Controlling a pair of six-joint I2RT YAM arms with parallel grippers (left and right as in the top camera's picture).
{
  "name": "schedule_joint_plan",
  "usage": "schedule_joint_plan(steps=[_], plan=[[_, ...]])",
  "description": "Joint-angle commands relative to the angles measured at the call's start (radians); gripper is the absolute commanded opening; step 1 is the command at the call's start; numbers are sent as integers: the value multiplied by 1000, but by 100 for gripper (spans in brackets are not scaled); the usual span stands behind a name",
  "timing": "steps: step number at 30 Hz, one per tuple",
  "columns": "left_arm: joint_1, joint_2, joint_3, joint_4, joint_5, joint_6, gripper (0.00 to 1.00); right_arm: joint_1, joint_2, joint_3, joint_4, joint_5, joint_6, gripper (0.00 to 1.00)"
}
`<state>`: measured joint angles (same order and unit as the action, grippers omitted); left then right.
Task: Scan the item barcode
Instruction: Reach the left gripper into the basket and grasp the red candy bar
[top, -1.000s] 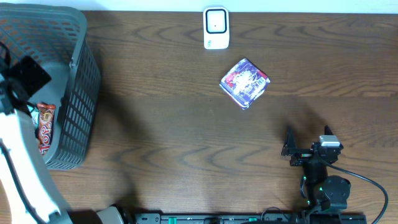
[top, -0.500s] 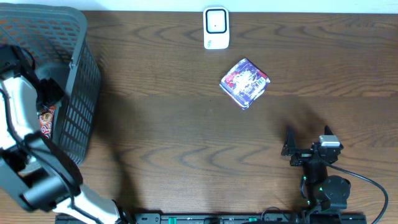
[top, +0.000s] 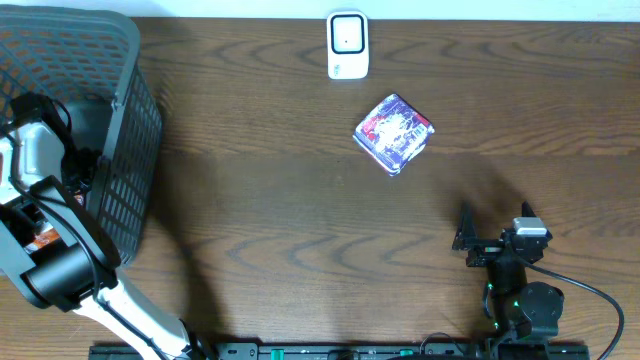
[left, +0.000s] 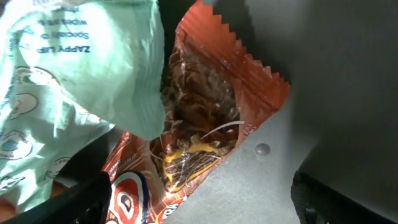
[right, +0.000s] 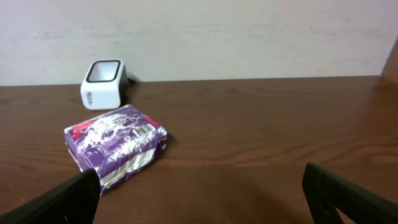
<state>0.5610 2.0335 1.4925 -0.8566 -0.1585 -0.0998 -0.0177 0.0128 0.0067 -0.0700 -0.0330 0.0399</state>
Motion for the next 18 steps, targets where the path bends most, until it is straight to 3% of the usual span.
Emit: schedule_joint_plan(steps=[1, 3, 7, 11, 12, 18], plan=[[11, 52, -18, -7, -7, 10, 90, -5, -2, -1, -4, 1, -11, 99], [13, 62, -19, -10, -7, 10, 86, -5, -2, -1, -4, 1, -11, 99], [13, 64, -19, -11, -7, 4, 39, -5, -2, -1, -4, 1, -11, 99], [13, 64, -19, -26, -6, -18, 20, -5, -2, -1, -4, 1, -11, 99], [13, 64, -19, -29, -6, -24, 8, -5, -2, -1, -4, 1, -11, 99], [12, 19, 0, -30, 105, -34, 8, -5, -2, -1, -4, 1, -11, 99]])
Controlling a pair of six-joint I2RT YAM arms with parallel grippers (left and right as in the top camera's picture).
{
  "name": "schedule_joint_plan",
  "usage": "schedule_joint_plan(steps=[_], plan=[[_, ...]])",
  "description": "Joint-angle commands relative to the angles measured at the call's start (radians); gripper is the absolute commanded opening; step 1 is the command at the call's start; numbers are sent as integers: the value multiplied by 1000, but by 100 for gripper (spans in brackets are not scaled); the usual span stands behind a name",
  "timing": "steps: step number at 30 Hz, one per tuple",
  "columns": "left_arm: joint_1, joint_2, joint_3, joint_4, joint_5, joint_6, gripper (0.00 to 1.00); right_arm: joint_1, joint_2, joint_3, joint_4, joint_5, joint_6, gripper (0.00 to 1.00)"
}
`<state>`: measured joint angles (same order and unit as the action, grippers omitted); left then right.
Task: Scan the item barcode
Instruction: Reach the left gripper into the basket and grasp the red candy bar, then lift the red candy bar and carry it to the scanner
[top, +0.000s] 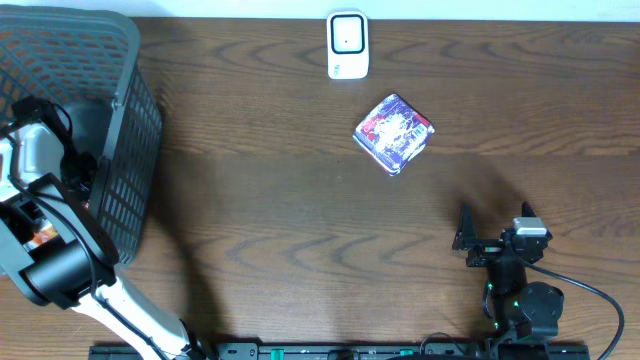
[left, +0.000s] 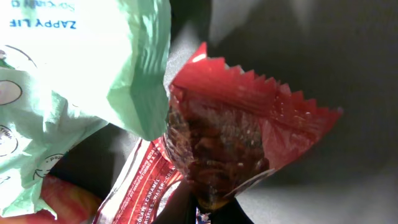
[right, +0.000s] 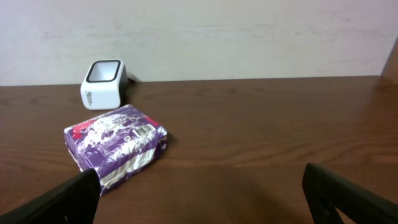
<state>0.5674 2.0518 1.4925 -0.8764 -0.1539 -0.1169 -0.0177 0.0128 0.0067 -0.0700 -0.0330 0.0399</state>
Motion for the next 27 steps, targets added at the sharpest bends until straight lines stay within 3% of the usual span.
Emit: schedule_joint_plan(steps=[1, 8, 16, 21, 27], plan=[[4, -16, 7, -10, 117, -15, 7, -5, -2, -1, -4, 1, -11, 99], [3, -280, 35, 57, 185, -19, 7, -5, -2, -1, -4, 1, -11, 99], [3, -628, 35, 256, 425, -28, 7, -5, -2, -1, -4, 1, -11, 99], [2, -772, 35, 329, 471, -141, 7, -5, -2, -1, -4, 1, -11, 99], [-71, -885, 35, 449, 755, -317, 7, -5, -2, -1, -4, 1, -11, 99]])
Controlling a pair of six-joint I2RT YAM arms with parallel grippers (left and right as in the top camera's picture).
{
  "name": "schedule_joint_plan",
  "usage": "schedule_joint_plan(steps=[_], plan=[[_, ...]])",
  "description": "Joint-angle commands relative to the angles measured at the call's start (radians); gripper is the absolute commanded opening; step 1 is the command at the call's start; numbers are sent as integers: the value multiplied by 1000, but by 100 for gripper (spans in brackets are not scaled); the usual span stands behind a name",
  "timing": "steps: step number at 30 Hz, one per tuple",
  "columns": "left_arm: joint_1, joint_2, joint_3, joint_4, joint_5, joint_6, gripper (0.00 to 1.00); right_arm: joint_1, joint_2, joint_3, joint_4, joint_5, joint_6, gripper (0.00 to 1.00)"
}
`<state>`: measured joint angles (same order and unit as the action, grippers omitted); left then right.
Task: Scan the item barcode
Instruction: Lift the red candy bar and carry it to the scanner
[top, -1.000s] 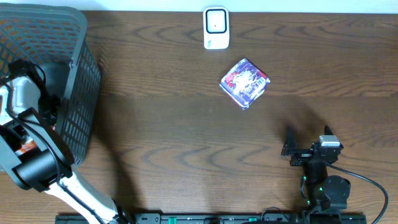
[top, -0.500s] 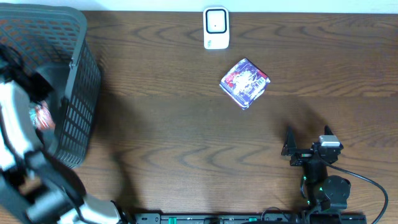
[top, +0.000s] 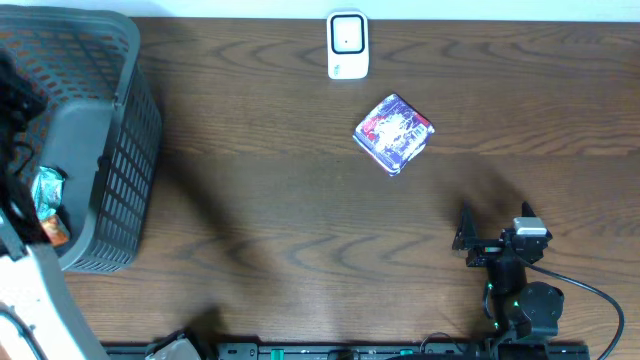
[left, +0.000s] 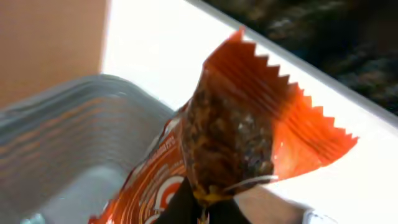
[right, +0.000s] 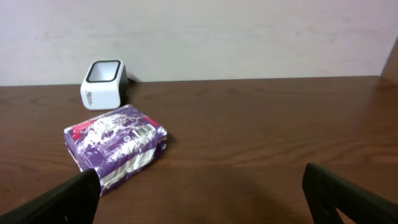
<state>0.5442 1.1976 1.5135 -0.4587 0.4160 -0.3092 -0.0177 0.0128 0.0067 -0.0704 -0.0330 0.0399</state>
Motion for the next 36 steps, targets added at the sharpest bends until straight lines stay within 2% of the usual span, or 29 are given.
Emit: schedule_joint_plan(steps=[1, 4, 8, 13, 18, 26, 30, 31, 33, 36], plan=[[-83, -38, 14, 44, 201, -163, 7, -5, -2, -1, -4, 1, -11, 99], [-220, -41, 14, 49, 201, -236, 8, -5, -2, -1, -4, 1, -11, 99], [-431, -3, 13, 40, 167, -243, 7, -5, -2, -1, -4, 1, -11, 99], [-693, 96, 13, -5, -54, -266, 7, -5, -2, -1, -4, 1, -11, 99], [-909, 250, 13, -30, -239, -370, 7, -5, -2, -1, -4, 1, -11, 99], [-1085, 513, 13, -30, -410, -521, 7, -5, -2, -1, -4, 1, -11, 99], [-1114, 629, 13, -20, -408, -682, 7, -5, -2, -1, -4, 1, -11, 99], [-1119, 649, 13, -8, -401, -695, 12, -5, -2, -1, -4, 1, -11, 99], [-1125, 683, 13, 16, -384, -695, 37, -5, -2, -1, -4, 1, -11, 99], [-1126, 706, 13, 35, -356, -689, 41, -5, -2, -1, -4, 1, -11, 99]])
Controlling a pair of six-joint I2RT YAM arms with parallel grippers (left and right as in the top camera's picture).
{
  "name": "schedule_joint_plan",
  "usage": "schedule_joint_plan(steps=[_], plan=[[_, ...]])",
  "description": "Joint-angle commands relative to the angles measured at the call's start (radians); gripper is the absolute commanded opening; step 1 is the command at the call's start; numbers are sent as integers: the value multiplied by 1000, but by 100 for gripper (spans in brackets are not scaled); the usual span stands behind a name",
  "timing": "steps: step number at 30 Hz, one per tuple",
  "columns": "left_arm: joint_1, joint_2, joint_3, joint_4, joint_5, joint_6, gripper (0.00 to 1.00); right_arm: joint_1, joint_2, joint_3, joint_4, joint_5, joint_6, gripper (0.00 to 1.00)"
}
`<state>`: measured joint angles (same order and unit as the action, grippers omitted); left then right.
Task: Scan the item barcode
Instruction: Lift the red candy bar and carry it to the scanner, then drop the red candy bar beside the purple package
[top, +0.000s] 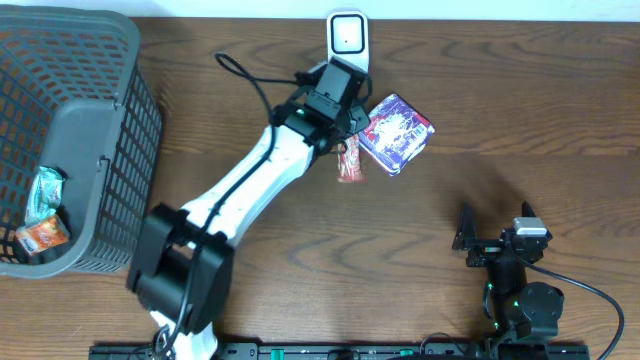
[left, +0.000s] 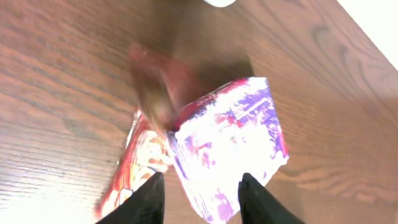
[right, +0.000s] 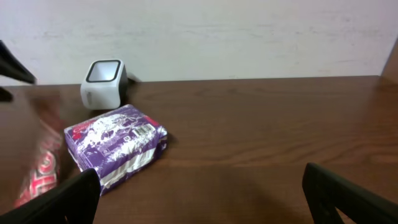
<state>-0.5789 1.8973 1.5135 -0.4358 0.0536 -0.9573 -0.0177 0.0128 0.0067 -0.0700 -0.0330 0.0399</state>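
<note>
The red snack packet (top: 349, 162) is on the table just left of the purple pack (top: 394, 133), in front of the white scanner (top: 347, 44). In the left wrist view the red packet (left: 134, 165) is blurred, left of the purple pack (left: 230, 143). My left gripper (top: 343, 125) hangs over them, open (left: 202, 199), with nothing between its fingers. The right wrist view shows the red packet (right: 40, 165), the purple pack (right: 115, 144) and the scanner (right: 103, 83). My right gripper (top: 495, 222) rests open (right: 199, 199) at the front right.
A grey mesh basket (top: 130, 60) stands at the far left. In it lie a green packet (top: 45, 190) and an orange packet (top: 40, 235). My left arm stretches across the table from the front left to the scanner.
My left gripper was shut on the red packet over the basket. Now it is by the scanner, open, and the packet is loose beside the purple pack. The right arm has not moved.
My left gripper was open inside the basket, over the red packet under a green one. Then it was shut on the red packet, then held it above the basket. Now the packet is out of the gripper, on the table near the scanner.
</note>
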Motion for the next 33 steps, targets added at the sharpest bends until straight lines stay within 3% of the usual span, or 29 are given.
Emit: schedule_joint_plan(steps=[1, 3, 12, 16, 17, 20, 23, 28, 33], plan=[[-2, 6, 13, 15, 6, -23, 46, -5, -2, -1, -4, 1, -11, 99], [5, -2, 14, 38, 7, 49, 55, -5, -2, -1, -4, 1, -11, 99], [126, -227, 21, 37, 6, 400, 58, -5, -2, -1, -4, 1, -11, 99], [235, -380, 21, -67, 5, 553, 75, -5, -2, -1, -4, 1, -11, 99], [269, -417, 21, -103, 5, 607, 84, -5, -2, -1, -4, 1, -11, 99], [379, -508, 21, -205, 4, 748, 100, -5, -2, -1, -4, 1, -11, 99], [513, -584, 21, -287, -45, 790, 98, -5, -2, -1, -4, 1, -11, 99], [735, -648, 20, -365, -306, 794, 98, -5, -2, -1, -4, 1, -11, 99], [908, -628, 4, -401, -322, 927, 98, -5, -2, -1, -4, 1, -11, 99]])
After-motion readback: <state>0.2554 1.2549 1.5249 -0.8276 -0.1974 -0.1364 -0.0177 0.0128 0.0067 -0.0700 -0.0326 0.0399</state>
